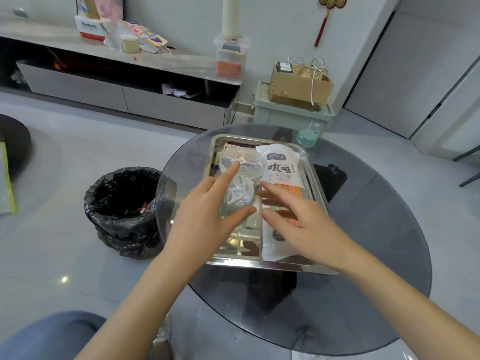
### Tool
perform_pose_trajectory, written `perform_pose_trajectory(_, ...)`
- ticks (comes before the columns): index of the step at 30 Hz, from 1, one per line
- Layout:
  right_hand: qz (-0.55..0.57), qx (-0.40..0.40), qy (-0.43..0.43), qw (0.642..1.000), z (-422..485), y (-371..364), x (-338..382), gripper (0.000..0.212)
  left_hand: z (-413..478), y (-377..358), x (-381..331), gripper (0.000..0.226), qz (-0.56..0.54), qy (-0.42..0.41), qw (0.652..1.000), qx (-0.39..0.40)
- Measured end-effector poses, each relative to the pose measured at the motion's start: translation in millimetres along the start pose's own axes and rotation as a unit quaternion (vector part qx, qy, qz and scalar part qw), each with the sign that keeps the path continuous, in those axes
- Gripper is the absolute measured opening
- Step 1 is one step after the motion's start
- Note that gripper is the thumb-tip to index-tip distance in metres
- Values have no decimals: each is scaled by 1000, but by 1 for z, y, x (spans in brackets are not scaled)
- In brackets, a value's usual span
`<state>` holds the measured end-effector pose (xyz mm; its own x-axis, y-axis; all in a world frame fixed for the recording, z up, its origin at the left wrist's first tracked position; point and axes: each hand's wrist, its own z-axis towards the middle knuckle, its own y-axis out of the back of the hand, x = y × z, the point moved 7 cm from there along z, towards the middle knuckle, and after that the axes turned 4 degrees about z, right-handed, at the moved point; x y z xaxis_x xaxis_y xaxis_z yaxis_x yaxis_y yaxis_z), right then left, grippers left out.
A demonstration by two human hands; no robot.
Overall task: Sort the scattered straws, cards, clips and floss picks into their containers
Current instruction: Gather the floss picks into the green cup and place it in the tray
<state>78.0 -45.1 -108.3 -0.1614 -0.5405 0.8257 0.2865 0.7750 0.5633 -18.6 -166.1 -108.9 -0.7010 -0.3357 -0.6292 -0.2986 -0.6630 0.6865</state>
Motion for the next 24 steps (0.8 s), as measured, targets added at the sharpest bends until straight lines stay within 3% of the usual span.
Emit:
perform_pose_trajectory(4, -26, -67, -6, 997, -5, 40, -17, 46, 4, -27, -2, 93, 13, 19, 999, 34)
perform_pose_trajectory(9, -70, -115, -24, 991, 19, 90, -37, 44, 9, -47, -2, 96, 40, 35, 996, 69)
perform_pose_trajectory(19, -172, -115, -70, 976, 115, 129, -102, 47, 24, -48, -12, 99, 114, 36, 989, 89)
perform_pose_trajectory(24, -213, -113, -129, 962, 177, 150, -140, 58, 32, -48, -12, 109, 157, 31, 969, 191)
